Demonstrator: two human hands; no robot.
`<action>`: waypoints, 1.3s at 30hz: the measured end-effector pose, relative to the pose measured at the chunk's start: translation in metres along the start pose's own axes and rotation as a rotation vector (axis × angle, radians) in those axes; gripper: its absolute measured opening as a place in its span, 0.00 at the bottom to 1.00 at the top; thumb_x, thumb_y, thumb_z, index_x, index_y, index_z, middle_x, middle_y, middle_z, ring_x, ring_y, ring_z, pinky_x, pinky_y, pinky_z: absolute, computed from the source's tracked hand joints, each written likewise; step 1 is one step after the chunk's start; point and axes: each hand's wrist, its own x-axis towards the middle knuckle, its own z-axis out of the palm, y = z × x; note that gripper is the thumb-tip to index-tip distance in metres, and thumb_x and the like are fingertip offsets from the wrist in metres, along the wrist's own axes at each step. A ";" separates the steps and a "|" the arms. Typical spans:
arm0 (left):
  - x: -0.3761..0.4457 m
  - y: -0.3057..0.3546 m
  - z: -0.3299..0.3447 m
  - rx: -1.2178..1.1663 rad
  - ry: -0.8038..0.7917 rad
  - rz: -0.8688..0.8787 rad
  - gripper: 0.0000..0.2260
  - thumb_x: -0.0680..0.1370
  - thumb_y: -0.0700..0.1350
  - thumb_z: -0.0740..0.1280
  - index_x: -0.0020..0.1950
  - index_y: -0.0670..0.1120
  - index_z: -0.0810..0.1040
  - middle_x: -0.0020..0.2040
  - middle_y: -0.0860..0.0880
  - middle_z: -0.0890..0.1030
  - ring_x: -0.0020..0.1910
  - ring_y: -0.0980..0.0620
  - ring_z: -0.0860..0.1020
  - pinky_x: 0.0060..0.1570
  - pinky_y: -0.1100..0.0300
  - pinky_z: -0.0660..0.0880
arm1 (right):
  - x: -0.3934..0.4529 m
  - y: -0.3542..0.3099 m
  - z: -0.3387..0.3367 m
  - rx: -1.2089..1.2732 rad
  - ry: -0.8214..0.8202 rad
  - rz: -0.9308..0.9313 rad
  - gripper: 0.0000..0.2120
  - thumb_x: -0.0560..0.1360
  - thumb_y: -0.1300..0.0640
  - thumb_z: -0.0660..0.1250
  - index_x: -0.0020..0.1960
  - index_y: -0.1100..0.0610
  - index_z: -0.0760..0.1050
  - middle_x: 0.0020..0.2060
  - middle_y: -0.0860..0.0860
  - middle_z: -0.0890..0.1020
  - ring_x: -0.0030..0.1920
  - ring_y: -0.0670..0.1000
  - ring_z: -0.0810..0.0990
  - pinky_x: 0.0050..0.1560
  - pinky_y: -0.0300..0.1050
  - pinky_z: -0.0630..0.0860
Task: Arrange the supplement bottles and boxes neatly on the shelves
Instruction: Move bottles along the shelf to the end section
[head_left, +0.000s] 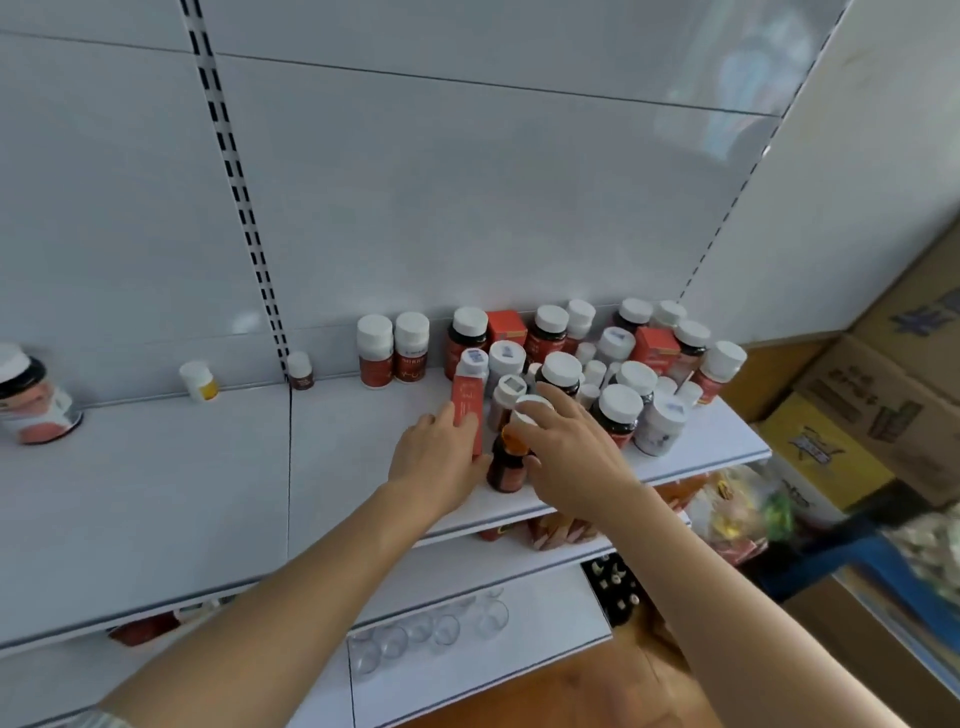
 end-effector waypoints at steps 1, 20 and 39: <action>0.001 0.002 0.002 -0.017 0.019 -0.020 0.20 0.78 0.57 0.65 0.65 0.48 0.69 0.59 0.45 0.73 0.52 0.43 0.75 0.48 0.52 0.76 | 0.003 0.005 0.002 0.009 0.002 -0.030 0.18 0.74 0.57 0.66 0.64 0.51 0.75 0.67 0.47 0.73 0.76 0.56 0.56 0.72 0.55 0.62; -0.059 -0.025 -0.074 -0.546 0.254 -0.471 0.10 0.76 0.49 0.66 0.56 0.59 0.78 0.51 0.57 0.81 0.49 0.57 0.78 0.44 0.64 0.71 | 0.043 0.023 -0.026 0.630 0.284 -0.250 0.12 0.75 0.49 0.70 0.58 0.50 0.78 0.48 0.44 0.79 0.46 0.44 0.78 0.47 0.40 0.76; -0.187 -0.145 -0.143 -0.625 0.272 -0.417 0.10 0.77 0.52 0.69 0.58 0.56 0.80 0.52 0.62 0.80 0.53 0.62 0.77 0.53 0.66 0.71 | 0.054 -0.155 -0.076 0.757 0.177 -0.188 0.14 0.72 0.41 0.70 0.56 0.42 0.78 0.43 0.44 0.76 0.43 0.39 0.77 0.42 0.28 0.66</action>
